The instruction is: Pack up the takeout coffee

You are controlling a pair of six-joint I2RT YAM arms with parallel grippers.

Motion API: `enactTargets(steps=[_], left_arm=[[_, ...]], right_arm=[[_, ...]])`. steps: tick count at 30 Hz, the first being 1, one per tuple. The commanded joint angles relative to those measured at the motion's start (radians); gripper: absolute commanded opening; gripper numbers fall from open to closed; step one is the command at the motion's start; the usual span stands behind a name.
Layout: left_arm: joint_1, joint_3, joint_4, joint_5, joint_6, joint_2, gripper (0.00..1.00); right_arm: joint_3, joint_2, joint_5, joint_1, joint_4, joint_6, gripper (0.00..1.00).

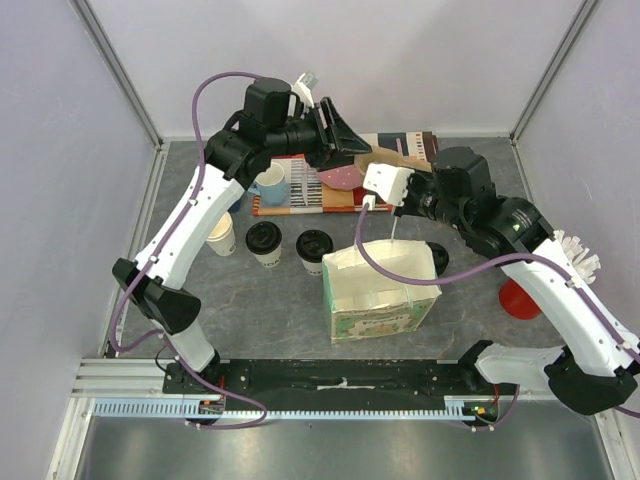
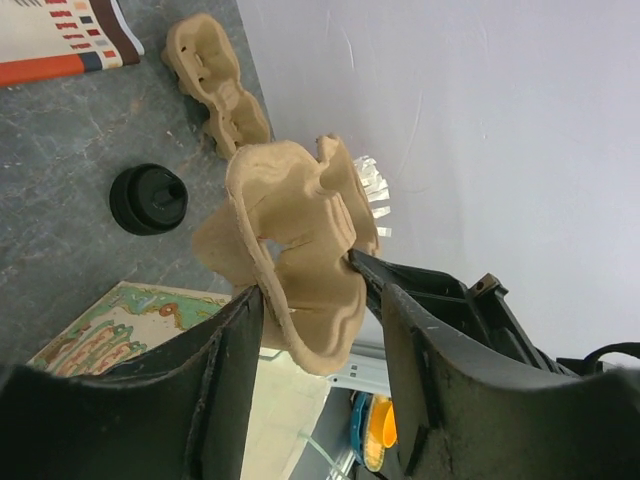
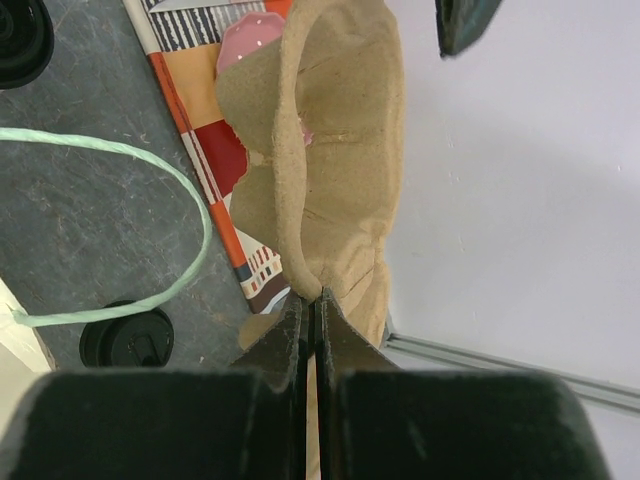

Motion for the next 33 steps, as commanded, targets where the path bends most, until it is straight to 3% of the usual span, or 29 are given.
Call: enactTargets(steps=[1,5,8,9,11,13,15,19,23,26,27,33], left_arm=[[-0.009,-0.006,0.04,-0.008,-0.061,0.004,0.54],[-0.002,-0.018,0.019,-0.033,-0.081,0.006,0.45],[-0.002,-0.017,0.027,-0.029,-0.093,0.012,0.27],[-0.002,-0.017,0.021,-0.031,-0.092,0.012,0.14],[0.001,-0.02,0.006,-0.035,-0.086,0.01,0.02],[0.004,-0.024,-0.005,-0.036,-0.083,0.009,0.02],[0.008,-0.024,-0.002,-0.034,-0.081,0.006,0.02],[0.017,-0.03,0.035,-0.02,-0.078,0.0,0.02],[0.037,-0.058,0.085,0.004,-0.084,-0.008,0.02],[0.045,-0.064,0.127,0.024,-0.086,-0.013,0.02],[0.047,-0.066,0.144,0.029,-0.086,-0.016,0.02],[0.056,-0.127,0.322,0.067,-0.046,-0.046,0.02]], right_arm=[[0.058,0.019,0.005,0.016,0.008,-0.023,0.0],[0.084,0.037,-0.01,0.026,0.001,-0.032,0.0],[0.083,0.042,-0.008,0.033,-0.001,-0.032,0.0],[0.081,0.042,-0.008,0.033,0.002,-0.031,0.0],[0.084,0.04,-0.007,0.036,0.004,-0.025,0.0],[0.083,0.036,-0.004,0.035,0.004,-0.011,0.0],[0.08,0.025,-0.005,0.035,0.019,0.015,0.22],[0.083,0.003,-0.031,0.035,0.062,0.122,0.43],[0.093,-0.023,-0.074,0.036,0.125,0.36,0.62],[0.128,-0.012,-0.129,0.035,0.136,0.582,0.69],[0.171,0.008,-0.13,0.035,0.137,0.734,0.69],[0.426,0.124,0.145,0.026,0.128,1.389,0.71]])
